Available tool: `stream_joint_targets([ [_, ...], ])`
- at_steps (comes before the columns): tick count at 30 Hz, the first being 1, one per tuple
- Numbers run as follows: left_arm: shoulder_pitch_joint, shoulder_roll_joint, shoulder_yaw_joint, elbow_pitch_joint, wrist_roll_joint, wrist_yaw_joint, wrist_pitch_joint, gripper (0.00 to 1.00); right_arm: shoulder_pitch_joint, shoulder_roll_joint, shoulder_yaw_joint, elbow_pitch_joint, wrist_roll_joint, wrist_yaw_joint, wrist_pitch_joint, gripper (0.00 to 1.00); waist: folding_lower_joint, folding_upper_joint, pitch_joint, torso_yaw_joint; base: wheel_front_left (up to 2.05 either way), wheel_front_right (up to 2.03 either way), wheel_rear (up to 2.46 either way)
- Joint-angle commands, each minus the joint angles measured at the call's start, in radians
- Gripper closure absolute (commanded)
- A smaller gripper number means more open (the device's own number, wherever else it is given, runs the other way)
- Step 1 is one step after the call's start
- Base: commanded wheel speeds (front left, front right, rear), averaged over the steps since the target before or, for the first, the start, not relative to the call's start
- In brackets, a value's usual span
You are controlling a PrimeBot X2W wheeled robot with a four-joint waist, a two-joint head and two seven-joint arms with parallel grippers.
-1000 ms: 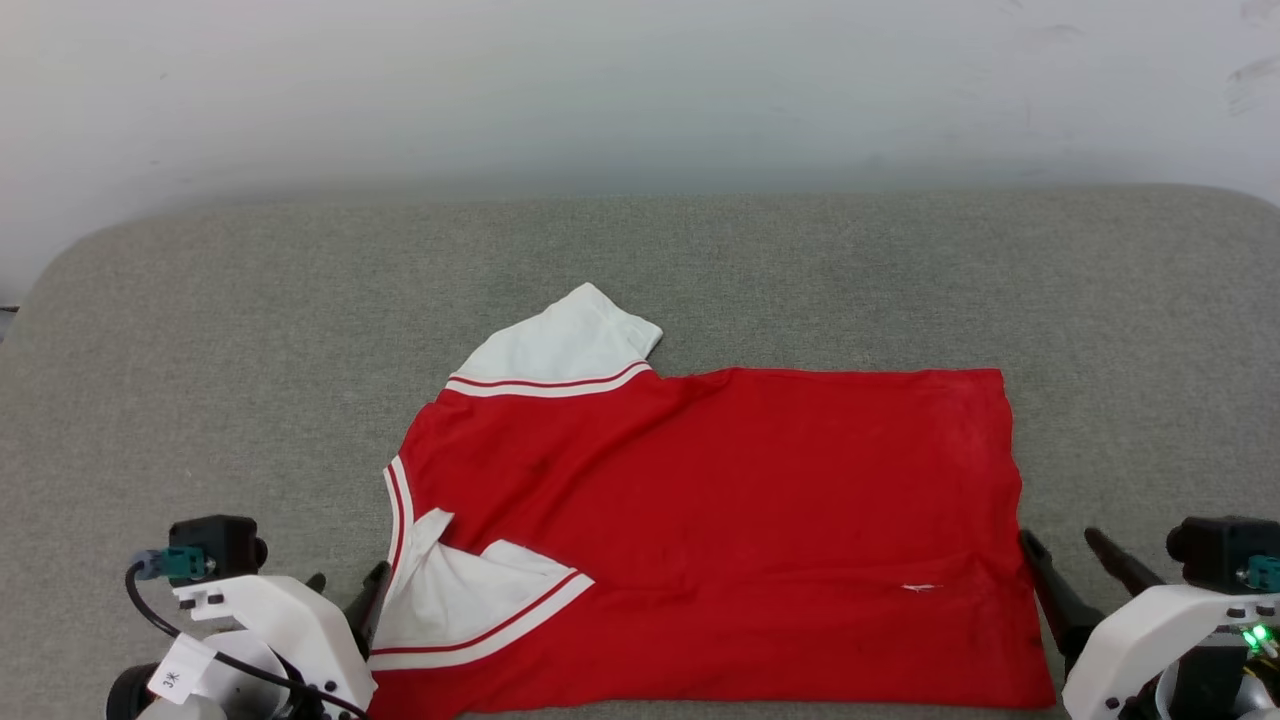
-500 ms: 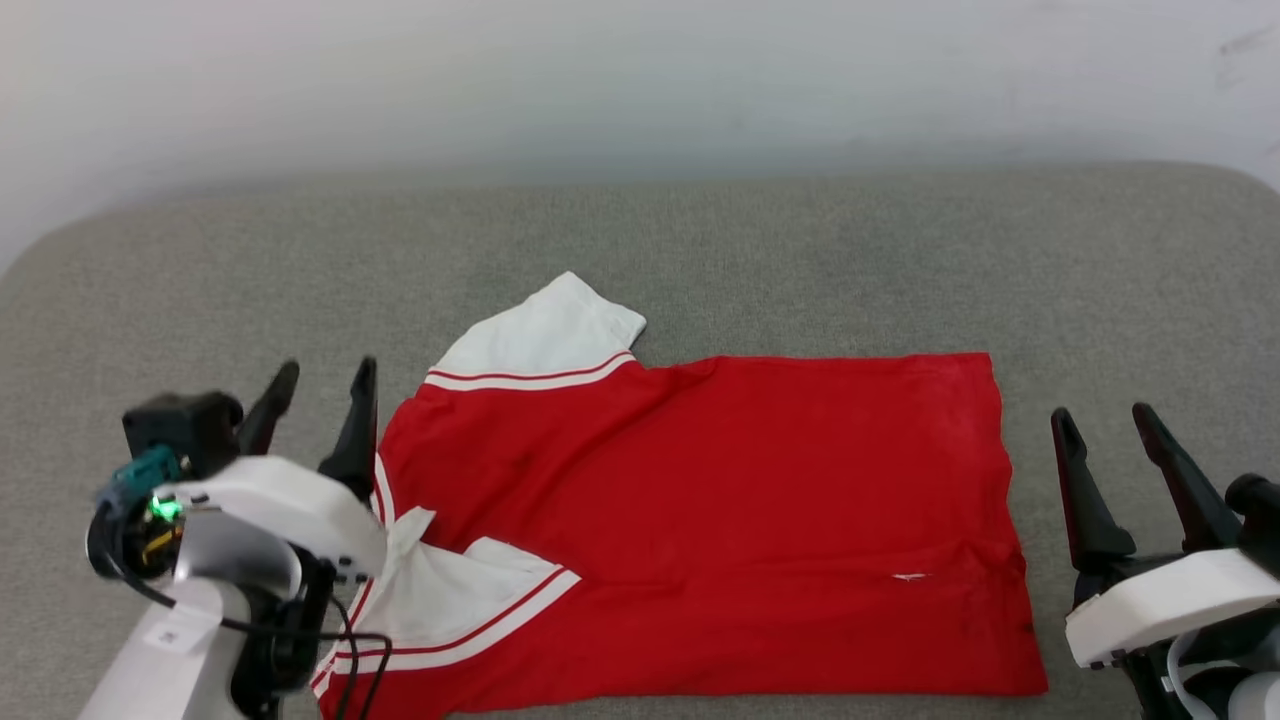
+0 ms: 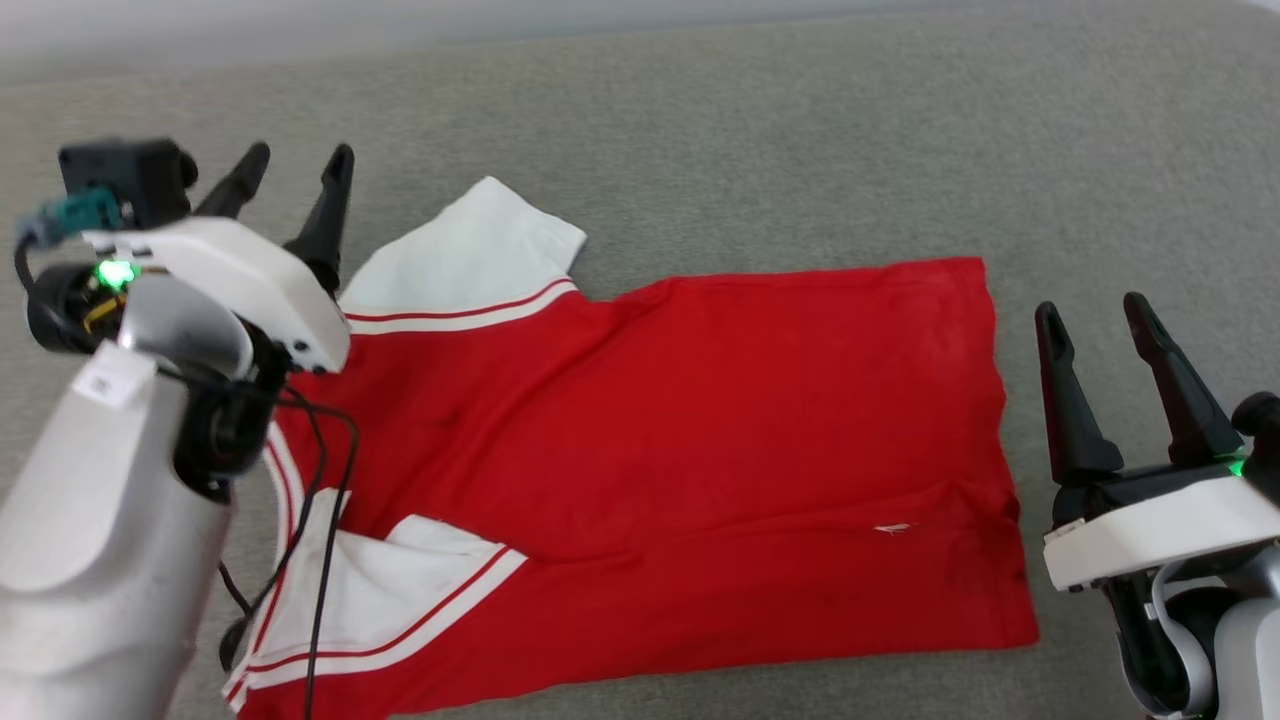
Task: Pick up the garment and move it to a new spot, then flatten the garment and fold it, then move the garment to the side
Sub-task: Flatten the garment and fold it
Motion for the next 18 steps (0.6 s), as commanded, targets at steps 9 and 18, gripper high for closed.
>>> stream_joint_targets([
  [9,-0.228,0.045,-0.062,0.099,-0.07,-0.081,0.332,0.0,-0.056,0.013,0.021,0.029,0.015,0.0,-0.018,0.0,-0.0002,0.0,0.085,-0.103,0.0,0.0,0.0],
  [18,-0.332,0.101,-0.127,0.225,-0.13,-0.095,0.701,0.0,-0.077,0.021,0.048,0.069,0.039,0.0,-0.048,0.0,-0.0002,0.0,0.127,-0.18,0.0,0.0,0.0],
])
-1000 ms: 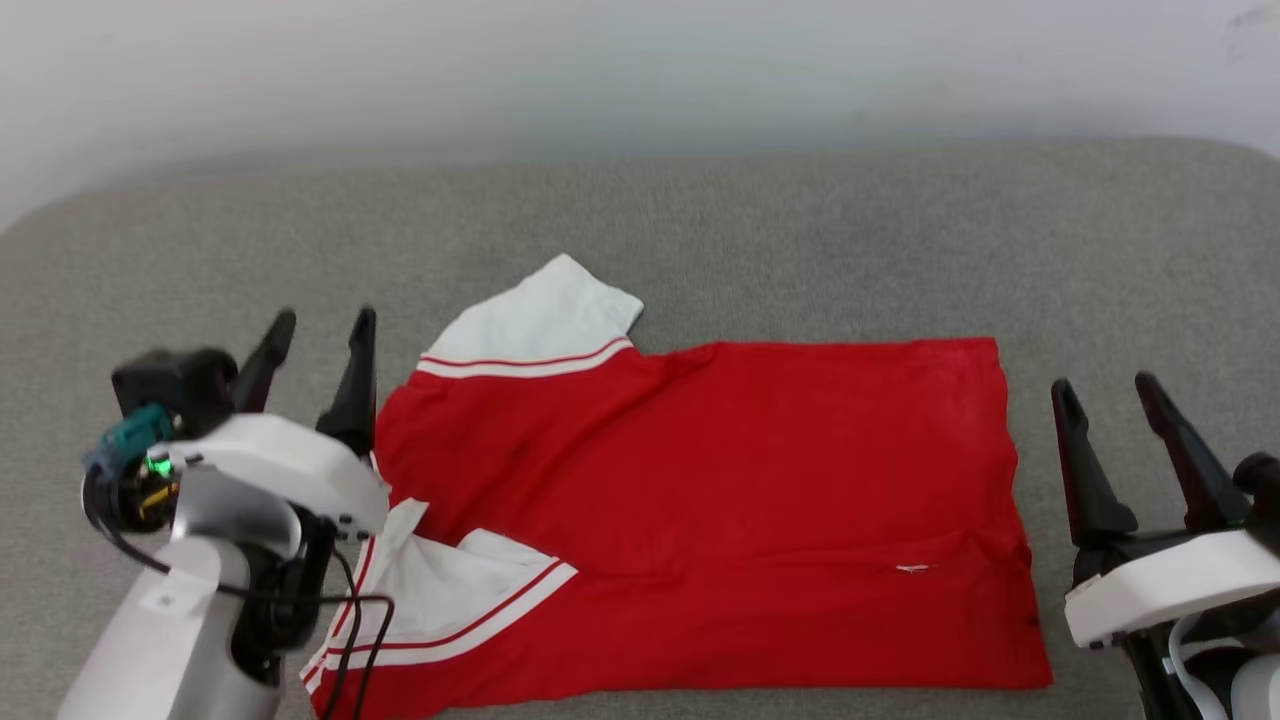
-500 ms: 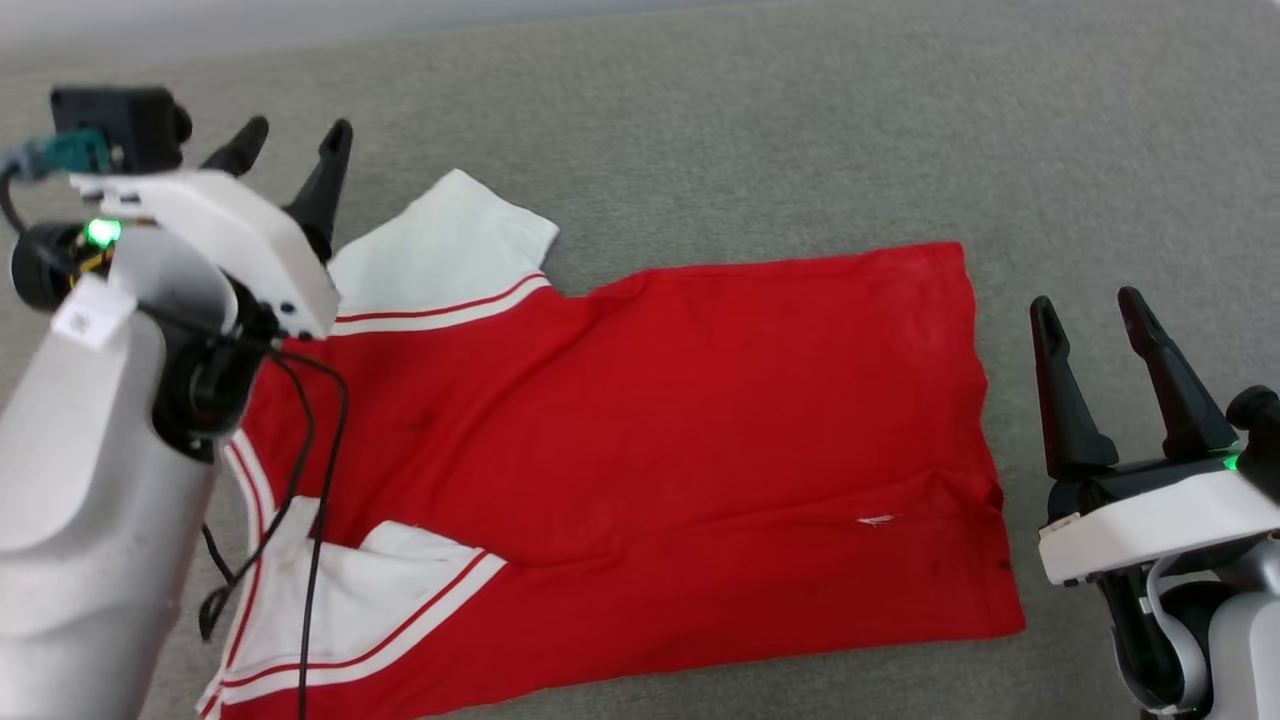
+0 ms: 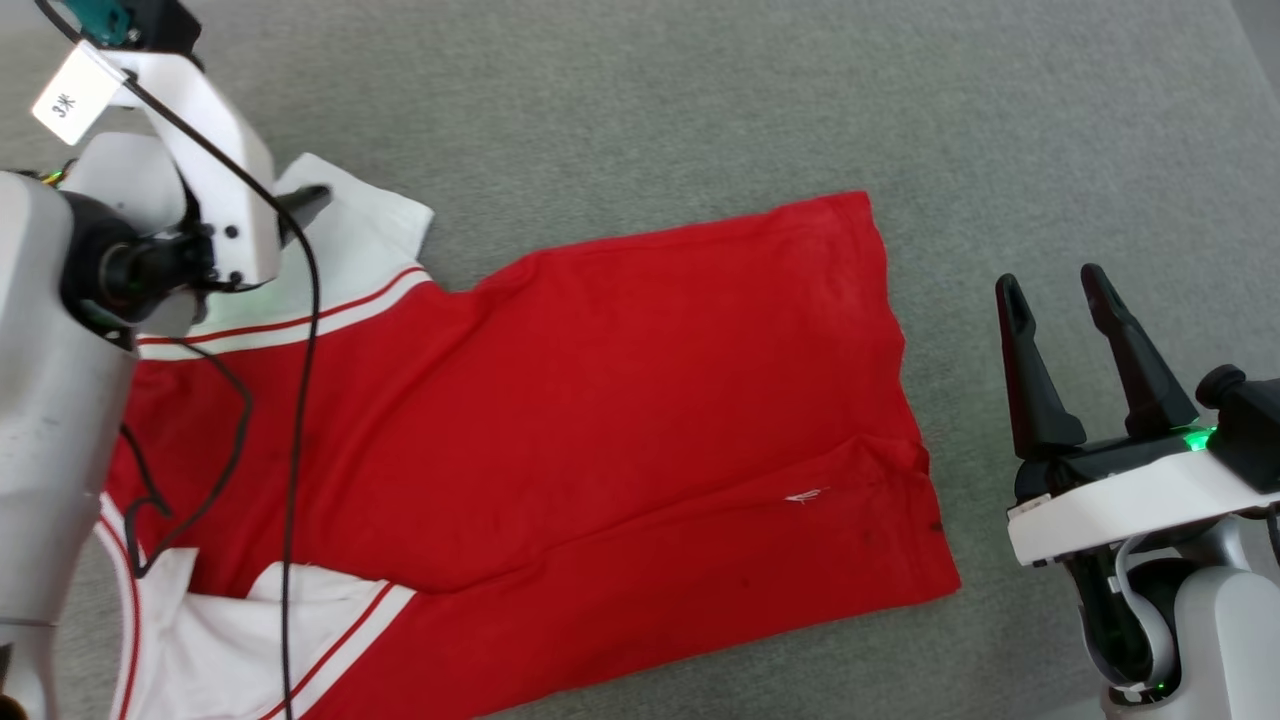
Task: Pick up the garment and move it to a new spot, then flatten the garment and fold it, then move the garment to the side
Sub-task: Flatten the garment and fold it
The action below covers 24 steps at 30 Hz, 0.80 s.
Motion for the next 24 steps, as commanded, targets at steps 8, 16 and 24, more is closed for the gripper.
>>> stream_joint_targets([
  [8,-0.008,0.032,-0.017,0.11,-0.008,0.028,0.094,0.0,-0.018,0.01,0.014,0.032,0.031,0.0,-0.025,0.0,-0.0001,0.0,0.053,-0.05,0.0,0.0,0.0],
  [16,0.041,-0.023,-0.043,0.194,-0.035,0.022,0.129,1.0,-0.038,0.011,0.026,0.075,0.076,0.0,0.0,0.0,-0.0001,0.0,0.062,-0.053,0.0,0.0,0.0],
  [24,-0.013,-0.031,-0.013,0.188,-0.029,-0.002,-0.005,1.0,-0.129,-0.038,0.002,0.217,0.168,0.0,0.123,0.0,-0.0001,0.0,0.018,-0.015,0.0,0.0,0.0],
])
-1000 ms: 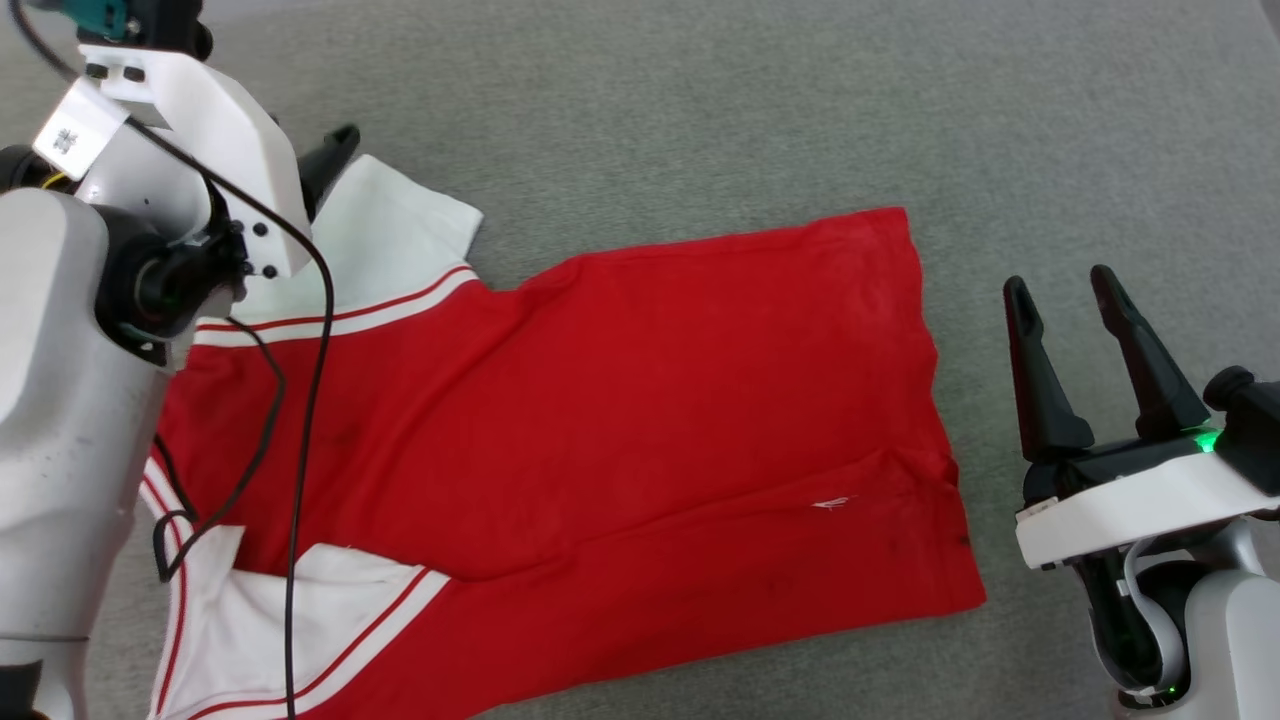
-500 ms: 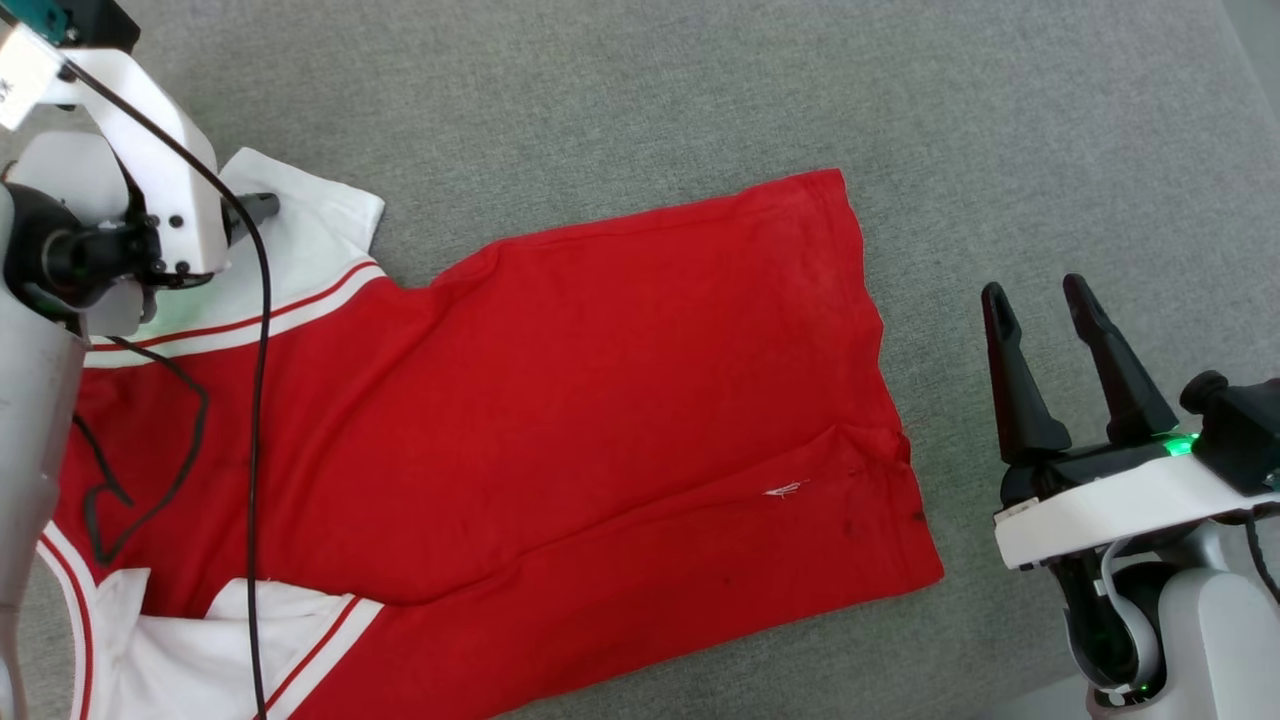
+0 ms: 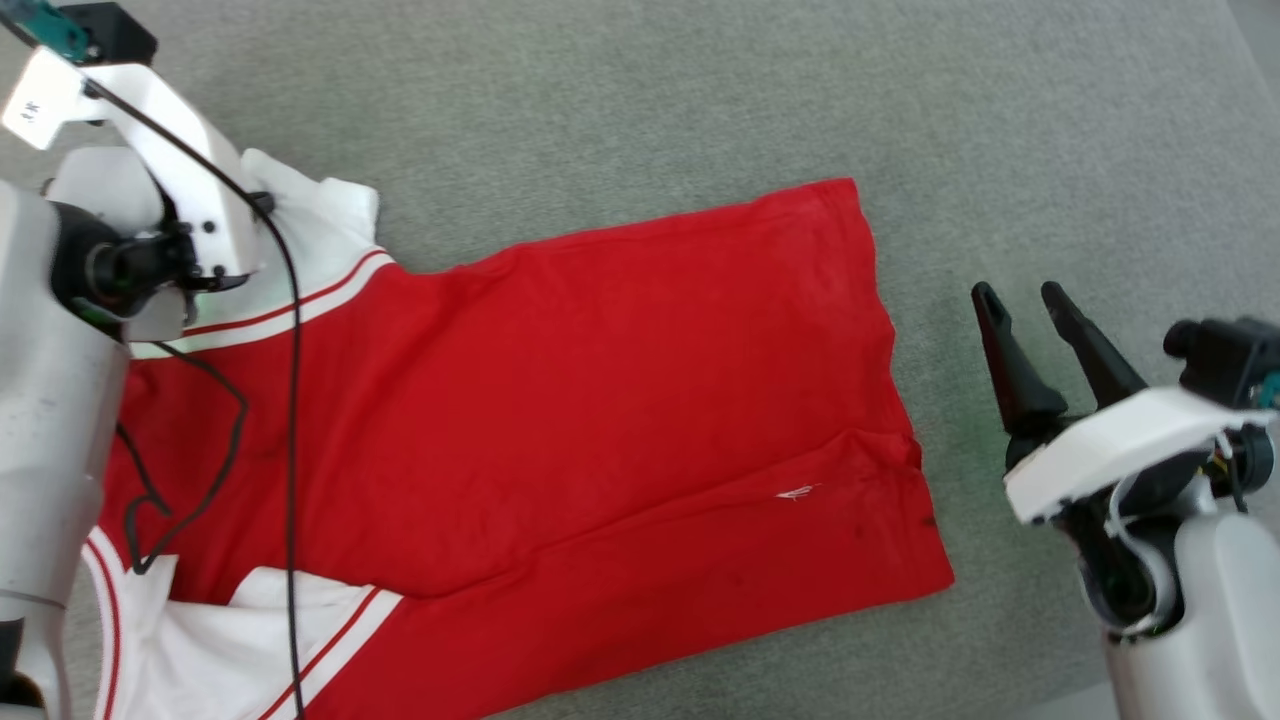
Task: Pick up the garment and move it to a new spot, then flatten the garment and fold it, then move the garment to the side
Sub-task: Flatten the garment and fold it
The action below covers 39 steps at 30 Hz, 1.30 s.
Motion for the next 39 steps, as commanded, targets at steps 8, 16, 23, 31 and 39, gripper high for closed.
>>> stream_joint_targets([
  [8,-0.023,-0.044,-0.021,-0.062,0.028,-0.029,-0.104,1.0,-0.197,-0.113,0.009,0.184,0.081,0.0,0.227,0.0,0.0,0.0,-0.044,0.105,0.0,0.0,0.0],
  [16,-0.035,-0.07,-0.043,-0.131,0.039,-0.044,-0.153,1.0,-0.341,-0.186,0.064,0.28,0.097,0.0,0.427,0.0,0.0,0.0,-0.019,0.184,0.0,0.0,0.0],
  [23,-0.039,-0.088,-0.054,-0.17,0.031,-0.053,-0.182,1.0,-0.445,-0.203,0.126,0.409,0.106,0.0,0.619,0.0,0.0,0.0,0.016,0.229,0.0,0.0,0.0],
  [31,-0.007,-0.09,-0.064,-0.172,0.01,-0.065,-0.19,1.0,-0.456,-0.201,0.153,0.503,0.116,0.0,0.738,1.0,0.0,0.0,0.018,0.246,0.0,0.0,0.0],
  [39,0.048,-0.068,-0.035,-0.176,-0.001,-0.055,-0.256,1.0,-0.465,-0.255,0.171,0.386,0.094,0.0,0.637,1.0,0.0,0.0,-0.032,0.247,0.0,0.0,0.0],
])
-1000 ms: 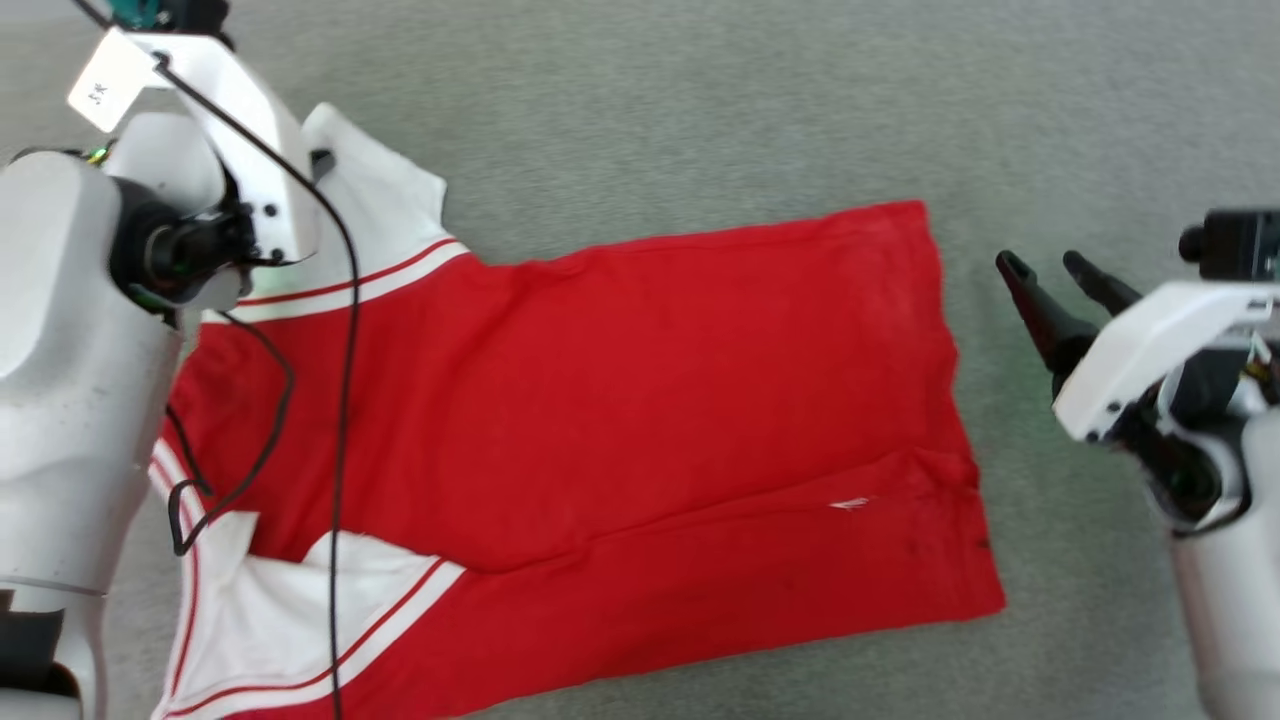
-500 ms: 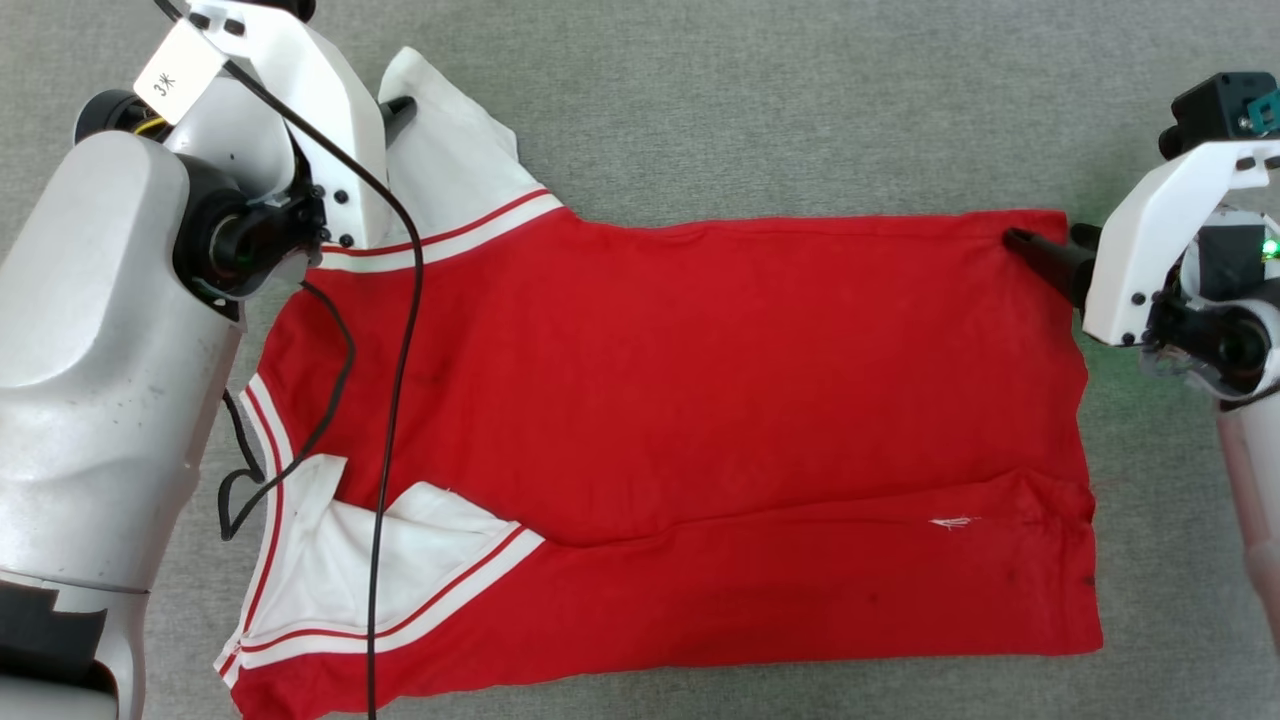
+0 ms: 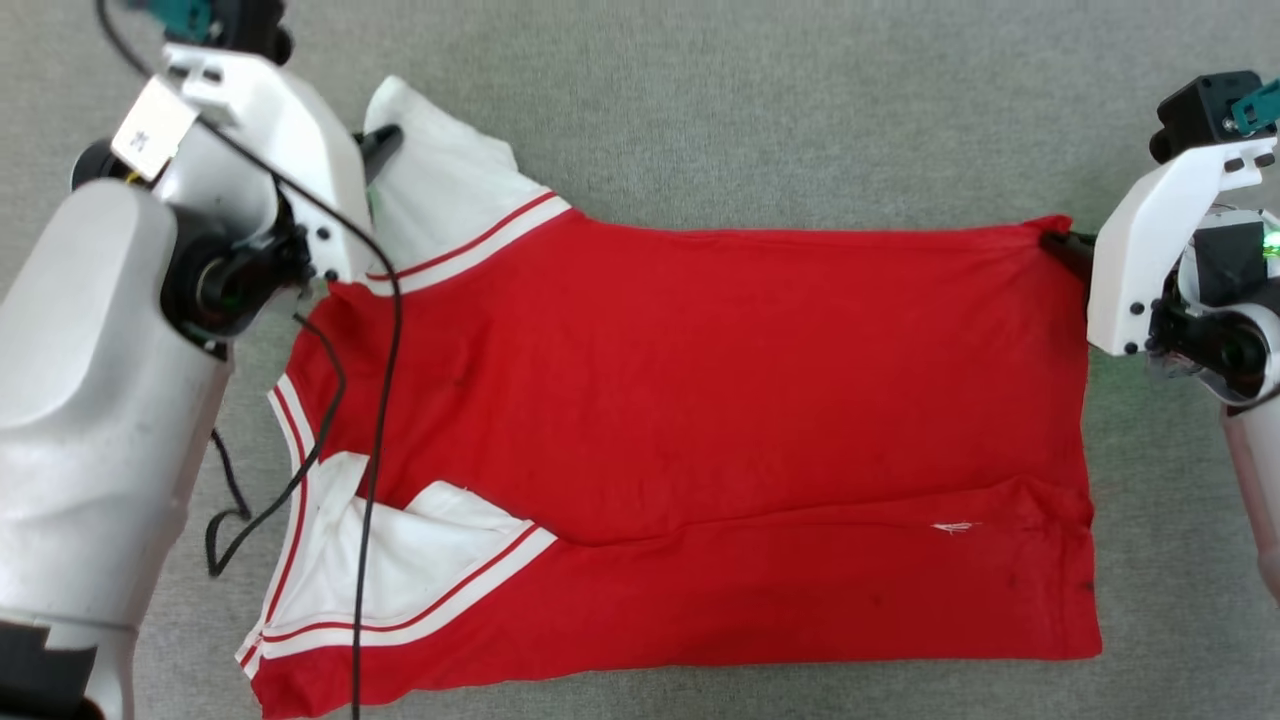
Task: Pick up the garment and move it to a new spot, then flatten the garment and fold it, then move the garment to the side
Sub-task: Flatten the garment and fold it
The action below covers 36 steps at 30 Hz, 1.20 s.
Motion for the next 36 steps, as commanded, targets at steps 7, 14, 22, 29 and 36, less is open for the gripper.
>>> stream_joint_targets([
  [7,0.168,0.031,0.056,-0.065,-0.048,0.026,-0.088,1.0,0.135,-0.012,0.001,-0.136,-0.013,0.0,-0.068,1.0,-0.0001,0.0,-0.099,0.003,0.0,0.0,0.0],
  [14,0.374,0.043,0.084,-0.174,-0.087,0.068,-0.141,1.0,0.319,0.002,-0.031,-0.248,-0.015,0.0,-0.102,1.0,-0.0001,0.0,-0.164,0.02,0.0,0.0,0.0],
  [22,0.609,0.048,0.095,-0.287,-0.108,0.123,-0.199,1.0,0.509,0.038,-0.098,-0.294,0.0,0.0,-0.165,1.0,-0.0001,0.0,-0.22,0.04,0.0,0.0,0.0],
  [29,0.765,0.039,0.089,-0.342,-0.124,0.165,-0.225,1.0,0.631,0.075,-0.164,-0.326,-0.015,0.0,-0.205,1.0,-0.0001,0.0,-0.253,0.049,0.0,0.0,0.0],
  [36,0.845,-0.002,0.066,-0.315,-0.145,0.171,-0.239,0.0,0.726,0.13,-0.213,-0.339,-0.04,0.0,-0.245,0.0,-0.0001,0.0,-0.262,0.044,0.0,0.0,0.0],
])
